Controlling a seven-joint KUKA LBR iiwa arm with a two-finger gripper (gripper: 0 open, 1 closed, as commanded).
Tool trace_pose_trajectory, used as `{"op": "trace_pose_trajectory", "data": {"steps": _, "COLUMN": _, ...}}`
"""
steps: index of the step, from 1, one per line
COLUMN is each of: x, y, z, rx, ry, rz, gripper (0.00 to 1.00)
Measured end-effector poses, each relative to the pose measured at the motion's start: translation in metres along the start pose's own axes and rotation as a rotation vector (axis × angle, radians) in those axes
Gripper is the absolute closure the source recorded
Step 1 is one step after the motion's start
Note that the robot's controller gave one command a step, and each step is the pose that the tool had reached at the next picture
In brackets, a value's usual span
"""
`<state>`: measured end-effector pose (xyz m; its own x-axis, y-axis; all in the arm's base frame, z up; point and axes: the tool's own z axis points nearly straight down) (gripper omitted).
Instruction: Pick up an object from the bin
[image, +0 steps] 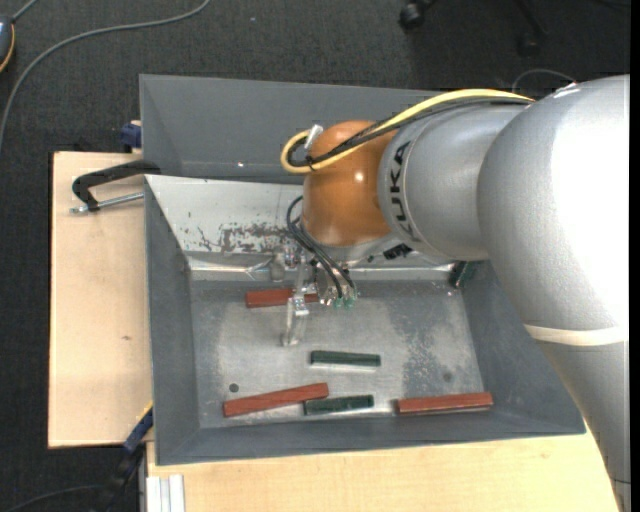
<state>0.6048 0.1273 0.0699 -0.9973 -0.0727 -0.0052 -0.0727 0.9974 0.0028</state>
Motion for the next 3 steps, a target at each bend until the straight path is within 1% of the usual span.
{"op": "trace_pose_trajectory", "data": {"steps": 1, "x": -0.001, "y": 0.001, "z": -0.001, "rx": 0.000, "ry": 0.000, "rz": 0.001, "gripper": 0.00}}
{"op": "trace_pose_trajectory", "data": {"steps": 2, "x": -0.001, "y": 0.001, "z": -0.001, "rx": 0.000, "ry": 0.000, "rz": 0.001, "gripper": 1.00}}
{"op": "trace_pose_trajectory", "data": {"steps": 3, "x": -0.005, "y": 0.002, "z": -0.126, "rx": -0.001, "ry": -0.010, "rz": 0.002, "gripper": 1.00}}
